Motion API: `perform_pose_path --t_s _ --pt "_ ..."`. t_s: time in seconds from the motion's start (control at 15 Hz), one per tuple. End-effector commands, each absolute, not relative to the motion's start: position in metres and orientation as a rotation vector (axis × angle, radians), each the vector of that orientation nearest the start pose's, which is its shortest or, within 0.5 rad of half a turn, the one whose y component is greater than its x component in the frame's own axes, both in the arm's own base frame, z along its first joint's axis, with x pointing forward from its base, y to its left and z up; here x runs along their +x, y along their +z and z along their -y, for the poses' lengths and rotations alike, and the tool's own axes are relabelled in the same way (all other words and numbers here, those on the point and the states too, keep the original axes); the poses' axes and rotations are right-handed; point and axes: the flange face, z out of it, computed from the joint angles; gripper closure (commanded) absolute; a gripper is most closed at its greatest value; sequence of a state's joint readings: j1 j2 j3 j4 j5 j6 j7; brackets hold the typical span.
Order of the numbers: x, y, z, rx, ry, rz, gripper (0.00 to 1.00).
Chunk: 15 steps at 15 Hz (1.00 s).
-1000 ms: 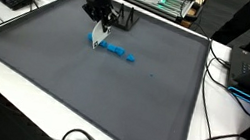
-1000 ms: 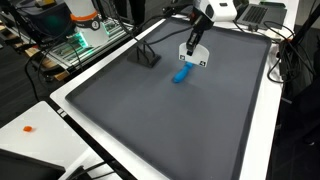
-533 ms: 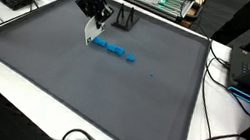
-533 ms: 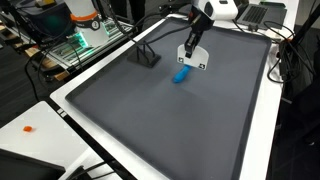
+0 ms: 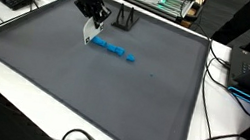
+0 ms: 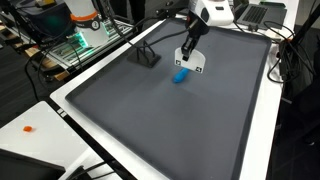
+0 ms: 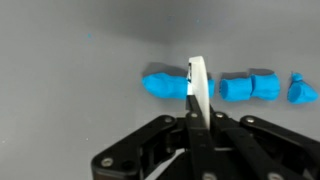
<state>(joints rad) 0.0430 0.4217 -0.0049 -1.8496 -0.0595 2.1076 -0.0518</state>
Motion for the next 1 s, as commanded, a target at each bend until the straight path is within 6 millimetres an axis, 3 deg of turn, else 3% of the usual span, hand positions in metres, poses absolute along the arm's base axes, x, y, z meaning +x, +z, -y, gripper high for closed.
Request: perform_pose_path --t_s 0.0,0.93 --pt "0.614 0.272 -0.017 -3.173 0.303 0.198 0.99" --pt "0.606 0.238 -0.019 -3.158 0.362 0.190 0.99"
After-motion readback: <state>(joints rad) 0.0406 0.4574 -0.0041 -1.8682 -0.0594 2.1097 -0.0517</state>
